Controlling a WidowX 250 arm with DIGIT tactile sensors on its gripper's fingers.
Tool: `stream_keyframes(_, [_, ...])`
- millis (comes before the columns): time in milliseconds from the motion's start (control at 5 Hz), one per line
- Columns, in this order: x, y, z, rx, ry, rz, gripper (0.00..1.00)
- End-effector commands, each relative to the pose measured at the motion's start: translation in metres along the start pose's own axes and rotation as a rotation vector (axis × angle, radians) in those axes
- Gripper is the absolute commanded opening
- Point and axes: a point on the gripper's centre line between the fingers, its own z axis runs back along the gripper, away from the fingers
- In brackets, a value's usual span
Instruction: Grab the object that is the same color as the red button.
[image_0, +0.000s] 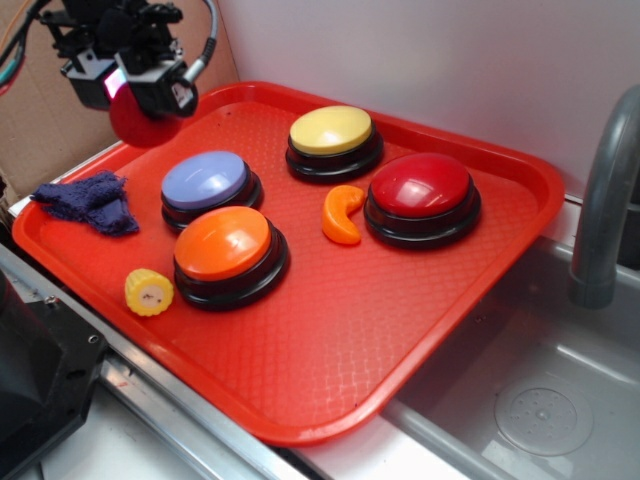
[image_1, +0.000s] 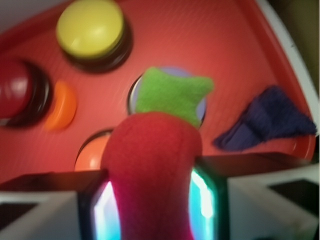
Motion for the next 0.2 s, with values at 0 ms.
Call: stream_keyframes(0, [-0.0143, 0.0084, 0.0075, -0.023, -0.025, 0.005, 0.00])
